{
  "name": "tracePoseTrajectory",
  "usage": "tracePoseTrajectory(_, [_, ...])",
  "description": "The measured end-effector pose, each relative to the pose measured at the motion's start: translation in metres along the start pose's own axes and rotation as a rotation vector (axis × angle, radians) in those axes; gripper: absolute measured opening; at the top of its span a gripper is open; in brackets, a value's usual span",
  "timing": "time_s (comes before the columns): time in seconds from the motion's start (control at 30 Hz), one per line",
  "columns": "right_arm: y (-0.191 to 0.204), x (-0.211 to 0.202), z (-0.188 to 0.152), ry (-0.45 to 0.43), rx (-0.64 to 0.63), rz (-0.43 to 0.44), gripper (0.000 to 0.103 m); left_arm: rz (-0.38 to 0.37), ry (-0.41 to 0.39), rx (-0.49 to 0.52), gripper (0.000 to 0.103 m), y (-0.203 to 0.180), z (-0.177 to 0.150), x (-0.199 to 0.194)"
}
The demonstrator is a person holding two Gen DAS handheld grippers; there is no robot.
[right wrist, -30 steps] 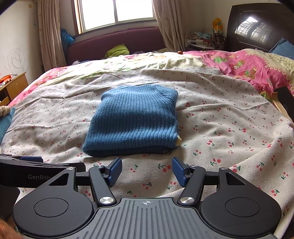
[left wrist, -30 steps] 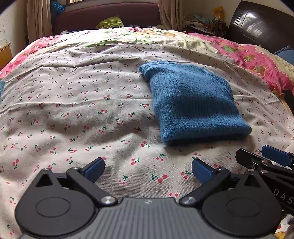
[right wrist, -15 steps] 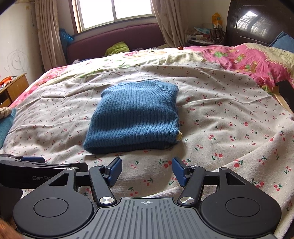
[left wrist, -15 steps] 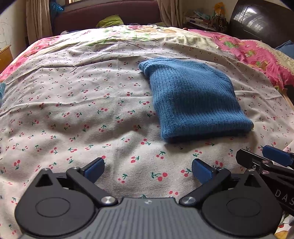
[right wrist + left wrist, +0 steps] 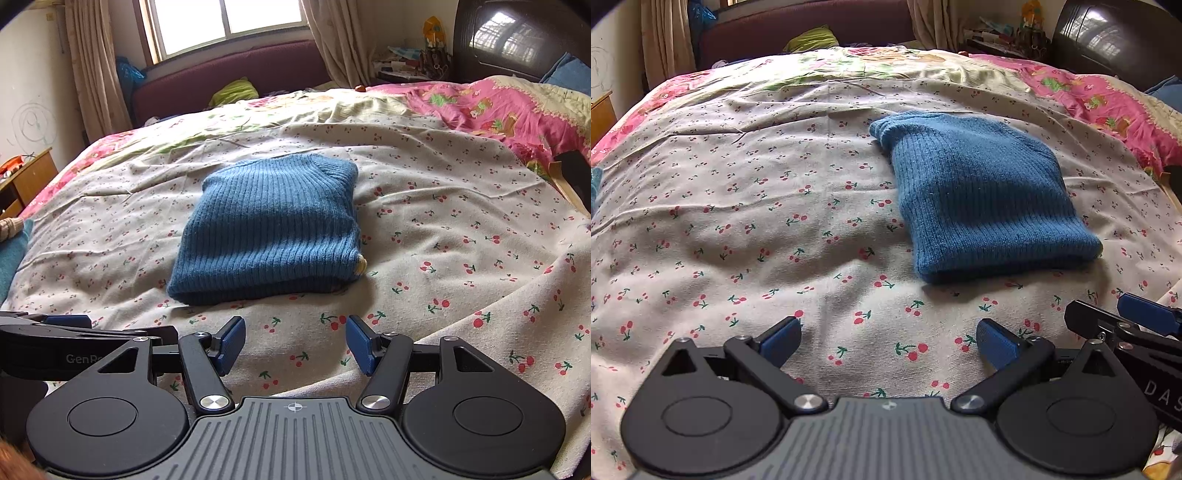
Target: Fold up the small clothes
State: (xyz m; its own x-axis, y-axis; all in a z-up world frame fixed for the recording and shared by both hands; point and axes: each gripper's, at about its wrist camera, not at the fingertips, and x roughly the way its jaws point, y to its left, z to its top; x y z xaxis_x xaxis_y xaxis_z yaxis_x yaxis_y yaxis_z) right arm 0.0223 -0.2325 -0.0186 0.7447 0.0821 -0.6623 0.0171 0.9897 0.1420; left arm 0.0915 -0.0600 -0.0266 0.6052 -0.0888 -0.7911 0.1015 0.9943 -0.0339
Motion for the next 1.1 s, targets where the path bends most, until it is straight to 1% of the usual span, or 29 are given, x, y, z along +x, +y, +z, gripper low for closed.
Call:
tracePoseTrajectory(0.6, [-0.0005, 0.0011, -0.0014, 0.005, 0.004, 0.002, 0.060, 0.001, 0.000, 0.001, 0.103, 0.0001, -0.0003, 0.0001])
tracePoseTrajectory(1.1, [-0.0009, 0.0009, -0.0010, 0.004, 0.005, 0.004, 0.060, 0.012, -0.024, 0.013, 0.103, -0.0008, -0.0007, -0.0034])
